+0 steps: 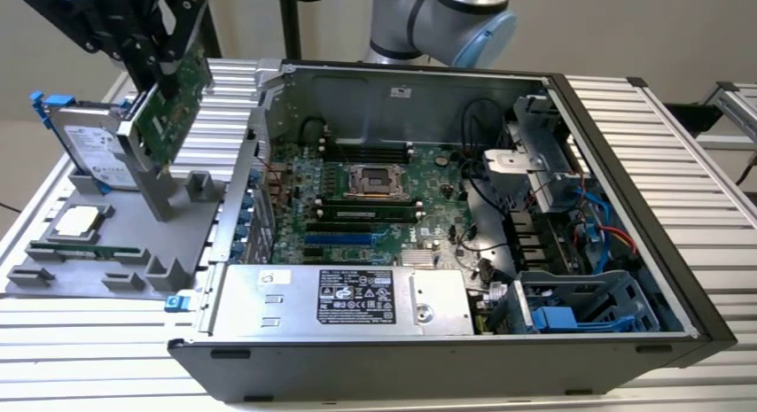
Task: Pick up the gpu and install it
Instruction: 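Pick up the gpu and move the gpu toward the slot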
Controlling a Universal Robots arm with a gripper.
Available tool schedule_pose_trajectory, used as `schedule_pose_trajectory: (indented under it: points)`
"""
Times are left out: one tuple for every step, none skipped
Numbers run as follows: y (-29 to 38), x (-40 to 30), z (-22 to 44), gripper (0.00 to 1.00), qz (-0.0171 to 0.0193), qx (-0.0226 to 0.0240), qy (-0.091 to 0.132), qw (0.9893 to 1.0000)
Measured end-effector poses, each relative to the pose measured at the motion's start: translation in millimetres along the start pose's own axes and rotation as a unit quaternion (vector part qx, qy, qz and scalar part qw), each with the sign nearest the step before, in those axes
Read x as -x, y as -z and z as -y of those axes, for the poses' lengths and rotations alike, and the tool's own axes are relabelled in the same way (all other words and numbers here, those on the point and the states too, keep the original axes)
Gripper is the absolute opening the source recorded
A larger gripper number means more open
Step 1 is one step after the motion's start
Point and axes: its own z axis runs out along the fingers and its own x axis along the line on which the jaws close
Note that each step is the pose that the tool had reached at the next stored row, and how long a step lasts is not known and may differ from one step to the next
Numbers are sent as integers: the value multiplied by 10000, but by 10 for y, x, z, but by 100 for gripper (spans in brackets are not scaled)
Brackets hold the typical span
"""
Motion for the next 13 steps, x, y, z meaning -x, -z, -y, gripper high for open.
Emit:
schedule_pose_trajectory:
  points:
    - [0,15,-1,0,0,0,0,10000]
    - [-1,34,-3,0,0,0,0,10000]
    - [-1,51,-5,0,0,0,0,10000]
    - [-2,66,-6,0,0,0,0,10000]
    - [-2,82,-8,0,0,0,0,10000]
    - [-2,99,-10,0,0,0,0,10000]
    - [-4,116,-11,0,0,1,0,10000]
    - [-3,131,-12,0,0,0,0,10000]
    - [-4,147,-14,0,0,0,0,10000]
    - [-4,162,-15,0,0,0,0,10000]
    - [-4,176,-16,0,0,0,0,10000]
    - [-5,191,-18,0,0,0,0,10000]
    - [-5,205,-19,0,0,0,0,10000]
